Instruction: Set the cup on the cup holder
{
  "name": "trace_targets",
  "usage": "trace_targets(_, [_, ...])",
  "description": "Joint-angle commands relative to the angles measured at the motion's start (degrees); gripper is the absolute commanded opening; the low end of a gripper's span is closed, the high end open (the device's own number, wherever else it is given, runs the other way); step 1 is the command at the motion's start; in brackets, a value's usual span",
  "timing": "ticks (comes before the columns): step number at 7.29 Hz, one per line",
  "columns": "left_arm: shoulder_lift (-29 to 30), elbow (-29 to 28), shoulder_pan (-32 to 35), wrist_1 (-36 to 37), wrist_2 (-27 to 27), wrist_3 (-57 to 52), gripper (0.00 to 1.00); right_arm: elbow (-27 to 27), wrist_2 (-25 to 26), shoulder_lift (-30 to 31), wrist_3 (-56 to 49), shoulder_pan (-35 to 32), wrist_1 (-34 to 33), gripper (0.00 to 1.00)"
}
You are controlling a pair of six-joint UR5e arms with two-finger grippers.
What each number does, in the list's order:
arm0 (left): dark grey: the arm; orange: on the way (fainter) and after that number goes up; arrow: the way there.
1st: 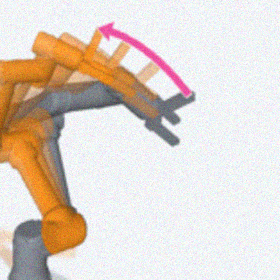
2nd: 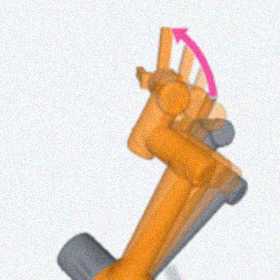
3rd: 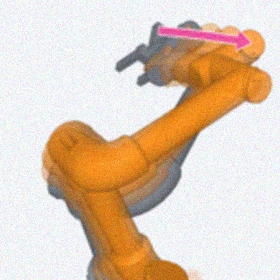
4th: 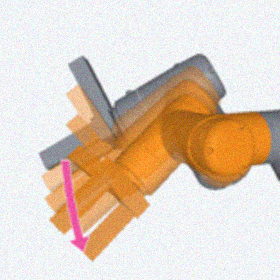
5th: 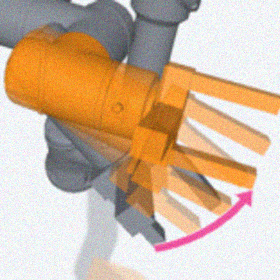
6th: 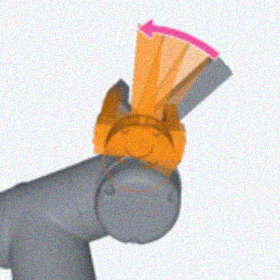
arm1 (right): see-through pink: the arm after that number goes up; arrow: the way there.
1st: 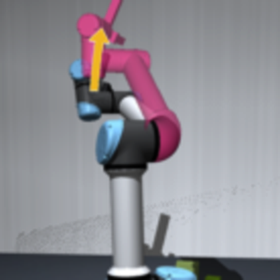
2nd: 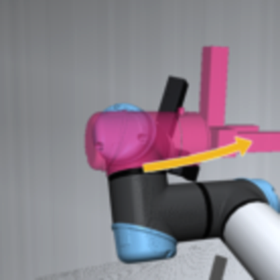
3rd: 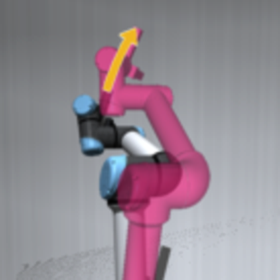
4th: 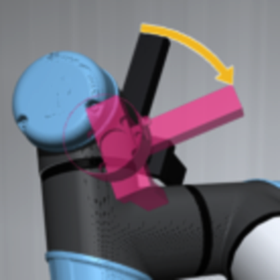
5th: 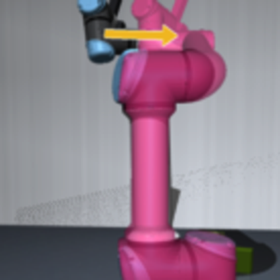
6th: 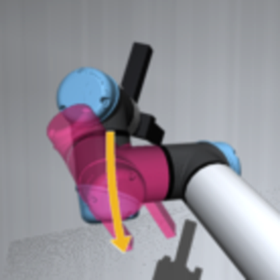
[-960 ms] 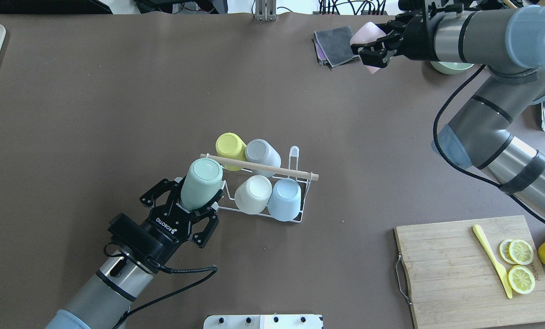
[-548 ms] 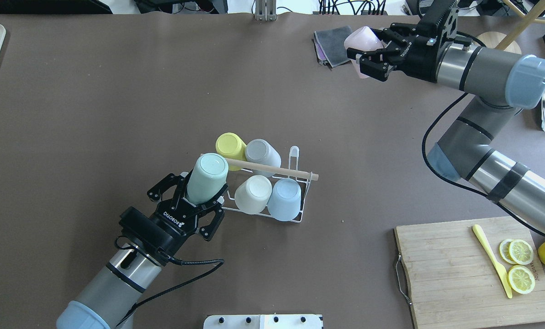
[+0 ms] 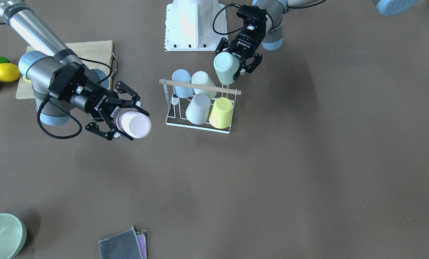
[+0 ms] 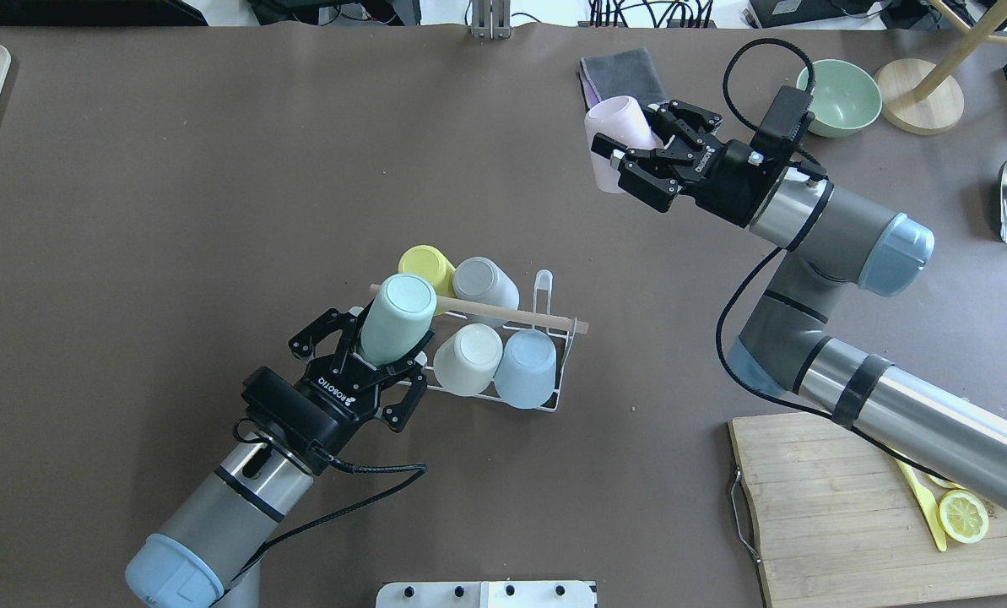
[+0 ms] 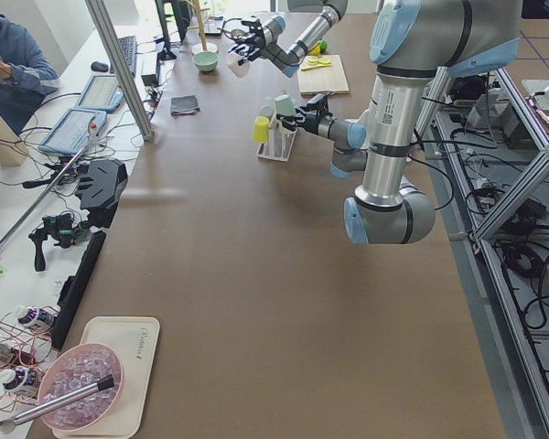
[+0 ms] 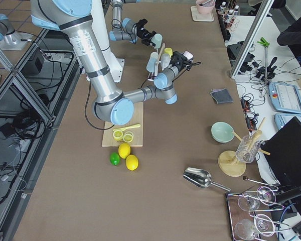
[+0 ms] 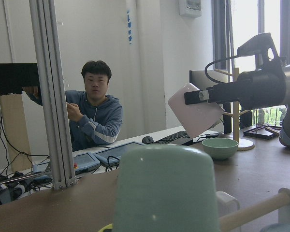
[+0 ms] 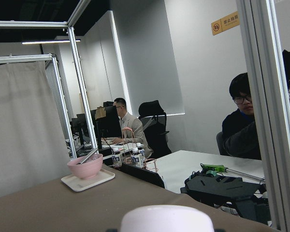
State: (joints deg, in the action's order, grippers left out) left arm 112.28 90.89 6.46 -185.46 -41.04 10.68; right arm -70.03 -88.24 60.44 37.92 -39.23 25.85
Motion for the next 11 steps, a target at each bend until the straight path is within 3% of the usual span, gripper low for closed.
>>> trace_targets(1, [0.0,-0.8,0.0,-0.1,-0.3,0.0,0.41,4.0,3.1,-3.6,1.6,3.4,5.5,0.00])
trace_targets(7, [0.0,-0.7,0.0,-0.8,-0.4,2.1,0.48,4.8,4.0,-5.0,1.5,6.1,5.9,0.00])
trace_targets(8, [0.0,-0.7,0.0,-0.8,-0.4,2.2,0.48,4.7,3.0,-4.8,1.8,6.6,5.6,0.00])
trace_targets(10, [0.0,-0.9,0.0,-0.8,-0.4,3.4,0.49,3.9,-3.8,-4.7,1.9,5.7,1.0,0.00])
trace_targets(11, [0.0,-1.2,0.0,-0.7,-0.7,3.6,0.54,3.6,-4.3,-4.6,1.9,5.7,-0.9,0.00])
